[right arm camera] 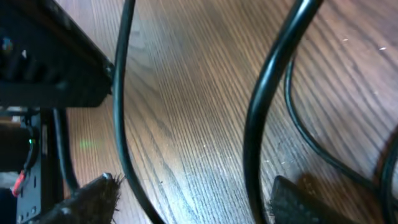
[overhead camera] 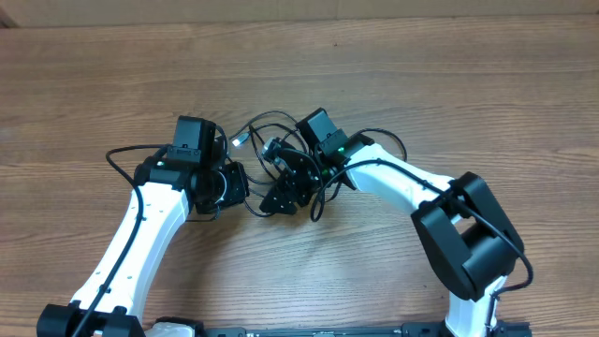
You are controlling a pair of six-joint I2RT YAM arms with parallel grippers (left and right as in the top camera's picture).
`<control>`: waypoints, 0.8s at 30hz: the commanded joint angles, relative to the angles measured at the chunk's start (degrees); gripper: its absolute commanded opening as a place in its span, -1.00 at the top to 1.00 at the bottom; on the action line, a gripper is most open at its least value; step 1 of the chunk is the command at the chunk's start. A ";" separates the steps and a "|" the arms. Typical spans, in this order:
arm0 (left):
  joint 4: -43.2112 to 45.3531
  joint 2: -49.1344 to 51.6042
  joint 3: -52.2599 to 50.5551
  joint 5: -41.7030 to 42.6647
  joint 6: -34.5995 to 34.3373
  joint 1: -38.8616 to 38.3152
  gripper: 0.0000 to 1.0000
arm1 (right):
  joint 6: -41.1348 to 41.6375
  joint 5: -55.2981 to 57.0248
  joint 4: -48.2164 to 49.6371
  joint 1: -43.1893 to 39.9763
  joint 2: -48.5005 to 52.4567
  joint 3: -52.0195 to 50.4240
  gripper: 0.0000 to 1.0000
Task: Untangle cables
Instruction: 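Pull the grippers apart, left gripper lifting cables up and away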
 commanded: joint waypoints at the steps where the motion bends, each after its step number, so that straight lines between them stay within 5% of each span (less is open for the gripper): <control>1: 0.07 -0.81 1.03 -0.33 1.49 0.42 0.92 | 0.15 -0.20 0.61 0.26 0.90 -0.13 -0.09; 6: -2.75 -1.64 2.69 -0.17 1.51 0.42 0.91 | 5.60 11.89 3.74 0.24 1.01 -0.11 0.92; 14: -10.80 -6.10 12.48 -0.42 5.64 0.42 0.91 | 24.79 37.00 4.85 -6.75 0.83 0.59 0.92; 24: -10.51 -9.42 26.10 -0.37 5.99 5.90 0.92 | 28.65 39.30 -5.68 -31.47 0.81 0.76 0.92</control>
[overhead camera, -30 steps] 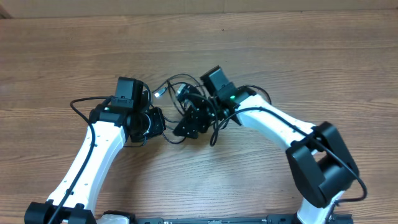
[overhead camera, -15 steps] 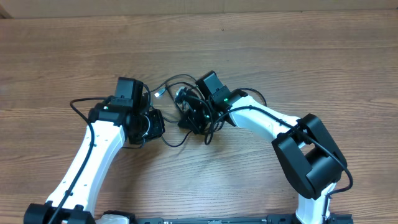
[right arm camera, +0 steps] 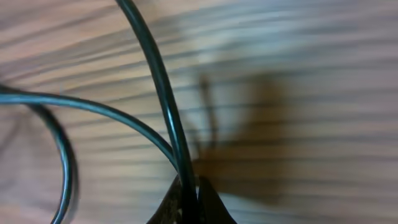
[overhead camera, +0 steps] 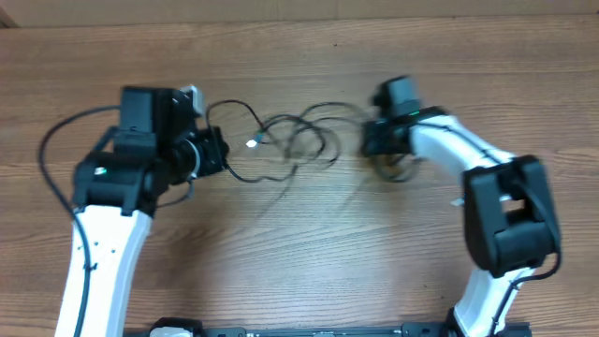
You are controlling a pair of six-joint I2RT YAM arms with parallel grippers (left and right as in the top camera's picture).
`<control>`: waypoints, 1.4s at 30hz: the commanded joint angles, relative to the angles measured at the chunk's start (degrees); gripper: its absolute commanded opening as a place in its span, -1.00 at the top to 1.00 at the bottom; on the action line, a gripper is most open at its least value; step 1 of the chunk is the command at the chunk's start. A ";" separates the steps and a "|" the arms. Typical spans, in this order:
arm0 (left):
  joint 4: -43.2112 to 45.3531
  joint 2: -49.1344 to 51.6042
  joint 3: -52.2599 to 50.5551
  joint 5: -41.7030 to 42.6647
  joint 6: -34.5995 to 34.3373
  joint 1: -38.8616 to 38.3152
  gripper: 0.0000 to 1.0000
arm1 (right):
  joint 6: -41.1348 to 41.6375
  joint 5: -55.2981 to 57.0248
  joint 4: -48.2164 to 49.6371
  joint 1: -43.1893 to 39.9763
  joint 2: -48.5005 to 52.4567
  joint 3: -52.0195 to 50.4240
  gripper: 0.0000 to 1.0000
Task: Untangle cables
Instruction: 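Pull the grippers apart, left gripper lifting cables up and away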
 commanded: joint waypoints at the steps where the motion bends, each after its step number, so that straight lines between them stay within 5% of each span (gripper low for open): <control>1: 1.03 -0.76 5.22 -0.20 1.27 2.36 0.91 | 2.08 2.75 -2.19 -8.46 0.48 0.74 0.92; 10: 7.72 -0.55 14.58 -2.36 1.25 5.29 0.91 | 2.10 0.15 -5.84 -21.77 0.50 0.72 0.82; 14: 9.25 -0.44 18.47 -5.79 0.98 6.73 0.92 | 2.10 -0.39 -6.12 -23.43 0.50 0.72 -0.20; 19: 8.83 0.02 23.43 -5.55 -0.92 6.91 0.92 | 2.10 -4.15 -6.21 -23.19 0.50 0.72 -0.96; 26: 20.13 -0.02 29.14 11.39 -4.72 6.91 0.92 | 2.08 -4.35 -5.99 -21.79 0.50 0.66 -1.00; 29: 32.00 0.02 29.18 16.76 -16.59 6.91 0.92 | 2.10 -4.39 -6.03 -21.79 0.50 0.61 -1.00; 34: 38.49 0.94 29.18 11.15 -36.22 6.88 0.92 | 2.08 -4.39 -6.03 -21.79 0.50 0.61 -1.00; 38: 38.47 3.08 29.14 8.50 -32.26 6.88 0.92 | 2.08 -4.55 -6.01 -21.79 0.50 0.59 -1.00; 42: 37.66 6.91 29.14 14.12 -12.41 6.27 0.92 | 2.10 -5.22 -5.99 -21.79 0.50 0.50 -1.00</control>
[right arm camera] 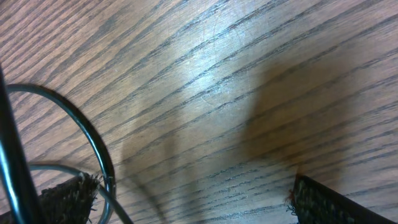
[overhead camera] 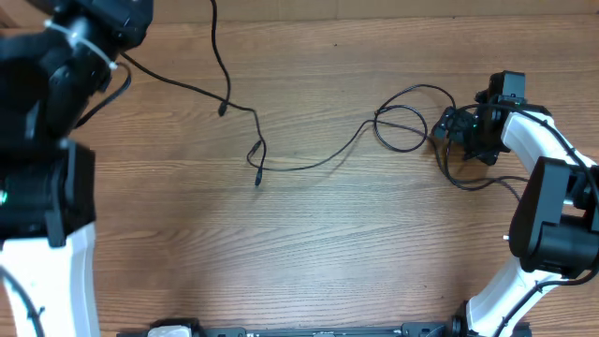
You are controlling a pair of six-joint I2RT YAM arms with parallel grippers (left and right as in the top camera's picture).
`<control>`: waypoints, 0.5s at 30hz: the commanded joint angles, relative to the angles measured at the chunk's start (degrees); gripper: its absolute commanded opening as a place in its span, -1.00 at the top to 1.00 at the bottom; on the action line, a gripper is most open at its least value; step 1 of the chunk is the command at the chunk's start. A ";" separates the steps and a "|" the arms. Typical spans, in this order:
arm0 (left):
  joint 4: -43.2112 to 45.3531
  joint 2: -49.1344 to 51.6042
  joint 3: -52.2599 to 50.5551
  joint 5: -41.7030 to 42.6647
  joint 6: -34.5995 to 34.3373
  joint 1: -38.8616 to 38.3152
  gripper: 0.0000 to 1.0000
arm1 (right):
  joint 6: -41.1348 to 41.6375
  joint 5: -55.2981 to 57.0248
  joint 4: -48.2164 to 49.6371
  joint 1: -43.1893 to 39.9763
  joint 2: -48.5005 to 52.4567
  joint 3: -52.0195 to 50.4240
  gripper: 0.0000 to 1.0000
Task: Untangle cables
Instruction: 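Pull the grippers apart, left gripper lifting cables up and away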
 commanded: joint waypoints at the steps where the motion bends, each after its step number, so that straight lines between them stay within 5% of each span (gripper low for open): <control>1: -1.31 4.57 0.85 5.79 18.84 -0.85 0.92 | 0.31 -2.05 -0.31 0.61 1.14 -0.90 -1.00; 4: -1.84 8.50 0.85 12.17 21.79 -1.81 0.91 | 0.31 -2.08 -0.31 0.61 1.14 -0.90 -1.00; 10: 4.02 16.76 0.85 13.79 10.10 -3.39 0.92 | 0.31 -2.05 -0.31 0.61 1.14 -1.29 -1.00; 15: 21.22 22.01 0.83 22.84 7.58 -5.22 0.92 | 0.31 -2.05 -0.28 0.61 1.14 -1.42 -1.00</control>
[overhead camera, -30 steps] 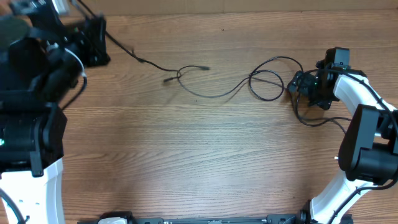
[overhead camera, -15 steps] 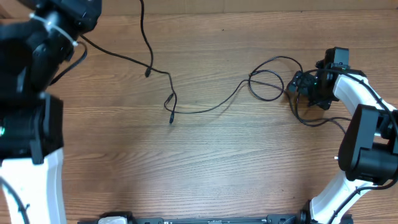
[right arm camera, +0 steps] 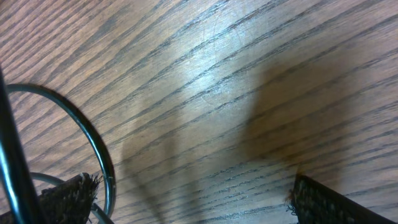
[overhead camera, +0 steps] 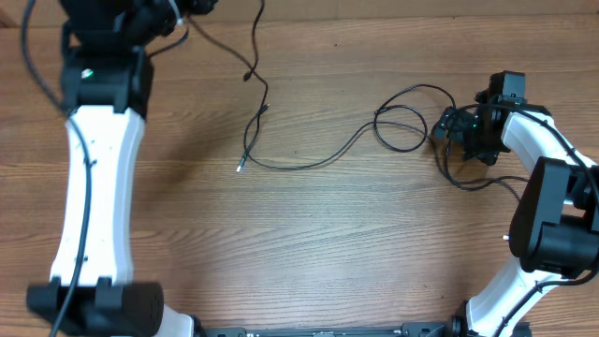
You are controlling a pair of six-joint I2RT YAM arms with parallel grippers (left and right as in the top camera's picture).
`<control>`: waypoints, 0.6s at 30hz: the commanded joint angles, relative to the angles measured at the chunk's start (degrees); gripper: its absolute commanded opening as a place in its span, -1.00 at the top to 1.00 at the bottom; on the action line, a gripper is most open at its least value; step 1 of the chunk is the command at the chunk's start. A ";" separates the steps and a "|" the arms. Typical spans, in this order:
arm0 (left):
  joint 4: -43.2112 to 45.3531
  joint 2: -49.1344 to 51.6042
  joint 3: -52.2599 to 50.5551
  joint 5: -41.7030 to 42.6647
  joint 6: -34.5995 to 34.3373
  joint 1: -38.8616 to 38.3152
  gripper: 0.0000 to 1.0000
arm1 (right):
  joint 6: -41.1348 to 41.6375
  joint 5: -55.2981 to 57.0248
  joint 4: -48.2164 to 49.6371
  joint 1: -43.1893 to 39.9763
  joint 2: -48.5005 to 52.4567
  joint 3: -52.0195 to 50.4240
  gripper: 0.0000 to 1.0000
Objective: Untangle cables
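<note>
A thin black cable [overhead camera: 309, 161] lies strung out across the wooden table. It runs from a loose end [overhead camera: 240, 168] at centre left to a pair of loops [overhead camera: 401, 124] on the right. My left gripper [overhead camera: 180, 9] is at the top left edge, partly cut off. A strand [overhead camera: 217, 49] leads from it down to the table, so it looks shut on the cable. By the loops my right gripper [overhead camera: 459, 131] [right arm camera: 196, 208] is open over bare wood. One cable loop [right arm camera: 93, 140] passes beside its left finger [right arm camera: 65, 199].
A second loop of black cable [overhead camera: 473, 178] lies on the table below the right gripper, near the right arm [overhead camera: 543, 150]. The left arm [overhead camera: 94, 178] stretches along the left side. The table's far edge [overhead camera: 374, 17] runs along the top.
The left arm, which was raised close to the camera at the left edge, now reaches to the top left. The cable's loose end sits slightly further left. The right gripper stays open in place.
Both grippers were together at a knot of cables mid-table, the right one open around strands. Then they were apart, the right shut on a cable stretched between them. Later the right gripper was open at the right, the cable laid out, the left still holding a strand.
</note>
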 commanded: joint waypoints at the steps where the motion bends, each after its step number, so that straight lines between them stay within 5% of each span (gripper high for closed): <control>1: 10.82 1.66 0.98 9.35 -4.90 -1.66 0.91 | 0.31 -2.01 -0.24 0.61 1.14 -1.40 -0.99; 9: 44.68 2.36 0.98 12.90 -10.84 -2.71 0.92 | 0.31 -2.01 0.04 0.61 1.14 -1.40 -1.00; 13: 39.43 2.60 0.85 19.08 -7.87 -2.78 0.92 | 0.31 -2.03 0.39 0.61 1.14 -1.40 -1.00; 18: 16.63 2.71 0.35 21.73 2.80 -4.20 0.92 | 0.31 -2.03 0.42 0.61 1.14 -1.40 -1.00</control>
